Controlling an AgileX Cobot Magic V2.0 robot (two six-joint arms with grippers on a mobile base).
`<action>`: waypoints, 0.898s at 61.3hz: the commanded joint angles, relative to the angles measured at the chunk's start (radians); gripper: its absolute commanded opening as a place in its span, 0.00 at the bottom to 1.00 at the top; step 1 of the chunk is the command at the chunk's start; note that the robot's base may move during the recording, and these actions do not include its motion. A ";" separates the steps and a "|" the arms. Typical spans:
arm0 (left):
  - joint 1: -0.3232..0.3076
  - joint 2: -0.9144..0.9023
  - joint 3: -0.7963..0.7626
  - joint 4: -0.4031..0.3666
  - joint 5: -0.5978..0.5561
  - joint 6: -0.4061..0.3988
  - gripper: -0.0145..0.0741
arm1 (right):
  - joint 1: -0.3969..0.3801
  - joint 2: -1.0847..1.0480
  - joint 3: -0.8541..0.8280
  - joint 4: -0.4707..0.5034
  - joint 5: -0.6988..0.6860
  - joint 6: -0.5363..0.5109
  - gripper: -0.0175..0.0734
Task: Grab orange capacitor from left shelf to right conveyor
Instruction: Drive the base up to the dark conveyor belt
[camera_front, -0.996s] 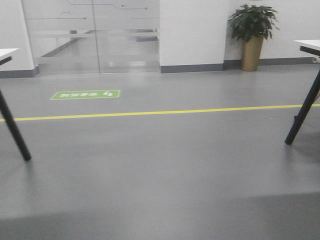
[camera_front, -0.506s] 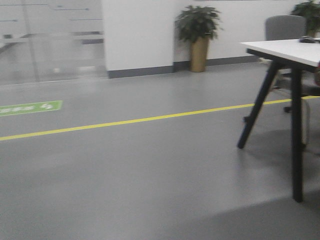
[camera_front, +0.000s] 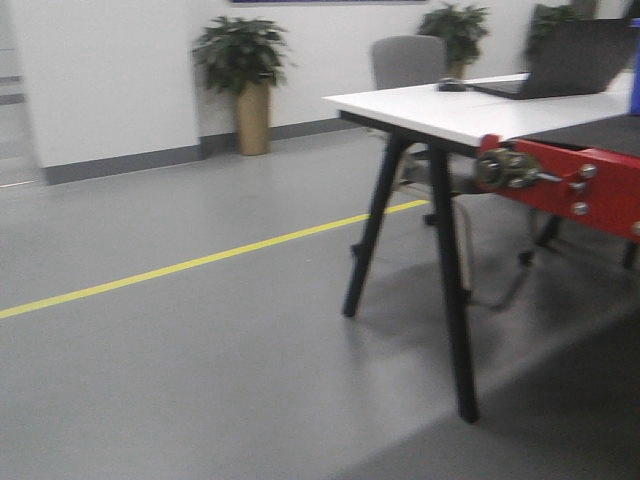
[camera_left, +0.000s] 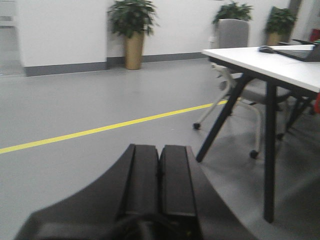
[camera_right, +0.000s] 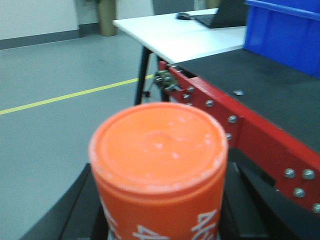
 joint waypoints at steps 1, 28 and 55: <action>-0.004 -0.019 -0.007 0.000 -0.089 -0.001 0.05 | -0.005 0.008 -0.026 -0.015 -0.087 -0.009 0.27; -0.004 -0.019 -0.007 0.000 -0.089 -0.001 0.05 | -0.005 0.008 -0.026 -0.015 -0.087 -0.009 0.27; -0.004 -0.019 -0.007 0.000 -0.089 -0.001 0.05 | -0.005 0.008 -0.026 -0.015 -0.087 -0.009 0.27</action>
